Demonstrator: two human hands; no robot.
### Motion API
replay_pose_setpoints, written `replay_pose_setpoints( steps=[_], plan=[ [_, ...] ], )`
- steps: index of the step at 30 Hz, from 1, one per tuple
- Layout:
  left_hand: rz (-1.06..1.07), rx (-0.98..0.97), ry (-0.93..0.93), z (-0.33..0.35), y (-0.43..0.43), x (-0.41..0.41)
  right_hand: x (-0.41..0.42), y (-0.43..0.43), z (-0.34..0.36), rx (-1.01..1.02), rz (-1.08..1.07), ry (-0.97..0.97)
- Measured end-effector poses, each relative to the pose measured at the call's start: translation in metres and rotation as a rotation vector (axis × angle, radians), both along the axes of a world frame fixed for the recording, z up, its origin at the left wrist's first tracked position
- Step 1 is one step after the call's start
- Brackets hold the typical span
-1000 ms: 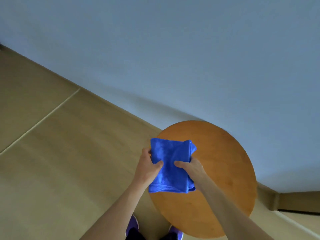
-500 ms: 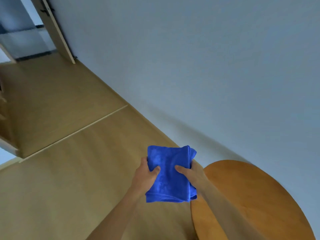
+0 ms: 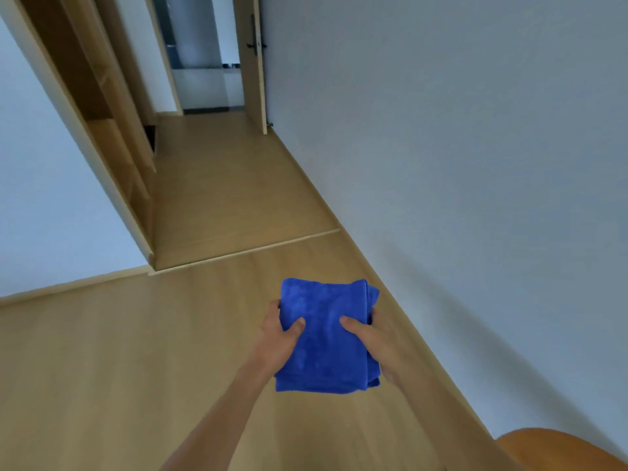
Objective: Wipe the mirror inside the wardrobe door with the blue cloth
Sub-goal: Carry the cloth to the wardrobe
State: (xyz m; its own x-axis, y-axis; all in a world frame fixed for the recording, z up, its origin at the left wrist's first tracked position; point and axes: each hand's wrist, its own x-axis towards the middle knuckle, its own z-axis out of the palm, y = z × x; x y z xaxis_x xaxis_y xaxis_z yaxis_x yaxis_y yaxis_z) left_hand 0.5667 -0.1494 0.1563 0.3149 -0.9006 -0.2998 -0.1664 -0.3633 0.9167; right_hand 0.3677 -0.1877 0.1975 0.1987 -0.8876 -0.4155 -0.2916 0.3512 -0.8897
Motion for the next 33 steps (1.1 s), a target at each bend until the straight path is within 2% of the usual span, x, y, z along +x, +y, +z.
replay_pose_setpoints(
  steps=[10, 15, 23, 33],
  plan=[
    [0.211, -0.074, 0.023, 0.018, -0.030, 0.091, 0.111, -0.076, 0.001, 0.017, 0.172, -0.091],
    [0.303, -0.098, -0.006, 0.030, -0.090, 0.131, 0.161, -0.154, 0.007, 0.042, 0.233, -0.150],
    [0.420, -0.094, -0.036, 0.047, -0.198, 0.180, 0.222, -0.283, 0.021, 0.049, 0.341, -0.127],
    [0.327, -0.051, 0.017, 0.029, -0.334, 0.200, 0.234, -0.405, 0.017, 0.008, 0.281, -0.107]
  ],
)
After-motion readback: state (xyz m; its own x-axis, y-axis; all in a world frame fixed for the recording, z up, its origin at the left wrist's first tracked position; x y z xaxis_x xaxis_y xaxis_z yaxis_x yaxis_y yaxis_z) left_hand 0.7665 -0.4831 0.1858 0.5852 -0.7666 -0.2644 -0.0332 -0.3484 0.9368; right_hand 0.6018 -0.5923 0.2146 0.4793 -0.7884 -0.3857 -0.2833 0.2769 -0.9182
